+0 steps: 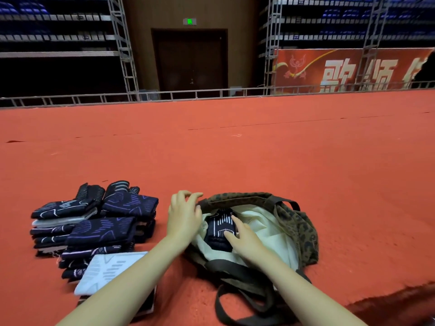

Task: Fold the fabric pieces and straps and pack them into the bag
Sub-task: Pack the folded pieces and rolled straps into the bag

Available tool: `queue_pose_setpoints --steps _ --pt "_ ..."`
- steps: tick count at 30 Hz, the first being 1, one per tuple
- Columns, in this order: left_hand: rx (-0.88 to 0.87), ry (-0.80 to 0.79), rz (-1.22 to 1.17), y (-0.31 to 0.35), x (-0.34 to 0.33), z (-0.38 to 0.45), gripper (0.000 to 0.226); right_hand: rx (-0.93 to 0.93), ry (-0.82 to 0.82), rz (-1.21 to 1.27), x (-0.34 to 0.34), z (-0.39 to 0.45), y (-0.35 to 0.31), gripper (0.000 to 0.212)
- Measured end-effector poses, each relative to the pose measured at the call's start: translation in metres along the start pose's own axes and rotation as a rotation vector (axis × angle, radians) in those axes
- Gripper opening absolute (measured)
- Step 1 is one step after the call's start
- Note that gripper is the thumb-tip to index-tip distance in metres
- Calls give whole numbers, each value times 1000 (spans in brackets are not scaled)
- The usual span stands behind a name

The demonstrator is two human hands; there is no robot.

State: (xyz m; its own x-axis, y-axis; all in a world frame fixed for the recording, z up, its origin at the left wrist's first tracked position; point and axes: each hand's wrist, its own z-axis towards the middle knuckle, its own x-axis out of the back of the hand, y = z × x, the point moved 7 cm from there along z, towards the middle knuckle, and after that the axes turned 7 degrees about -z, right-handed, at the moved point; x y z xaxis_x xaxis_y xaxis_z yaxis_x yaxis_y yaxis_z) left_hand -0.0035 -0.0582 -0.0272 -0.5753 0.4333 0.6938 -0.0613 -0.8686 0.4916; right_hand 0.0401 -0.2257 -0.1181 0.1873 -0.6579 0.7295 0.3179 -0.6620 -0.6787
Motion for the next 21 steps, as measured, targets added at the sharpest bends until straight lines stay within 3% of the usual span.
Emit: queue_pose_setpoints --steps 3,6,9,11,14,18,21 --pt "-244 -17 -91 41 -10 -7 33 79 81 -107 25 -8 5 53" --pt "-355 -222 -148 66 -43 -17 32 147 208 -308 56 -7 18 50" --pt "-402 -455 66 59 -84 -23 47 153 201 -417 82 -1 37 52" --pt "-381 -589 177 44 -100 -22 62 165 143 -438 92 5 46 53" --pt "-278 -658 123 27 -110 -13 74 170 53 -427 95 17 53 54" --pt "-210 -712 67 21 -119 -10 65 85 19 -344 89 38 64 54" --pt "-146 -695 -108 27 -106 -6 47 54 78 -274 87 44 58 49"
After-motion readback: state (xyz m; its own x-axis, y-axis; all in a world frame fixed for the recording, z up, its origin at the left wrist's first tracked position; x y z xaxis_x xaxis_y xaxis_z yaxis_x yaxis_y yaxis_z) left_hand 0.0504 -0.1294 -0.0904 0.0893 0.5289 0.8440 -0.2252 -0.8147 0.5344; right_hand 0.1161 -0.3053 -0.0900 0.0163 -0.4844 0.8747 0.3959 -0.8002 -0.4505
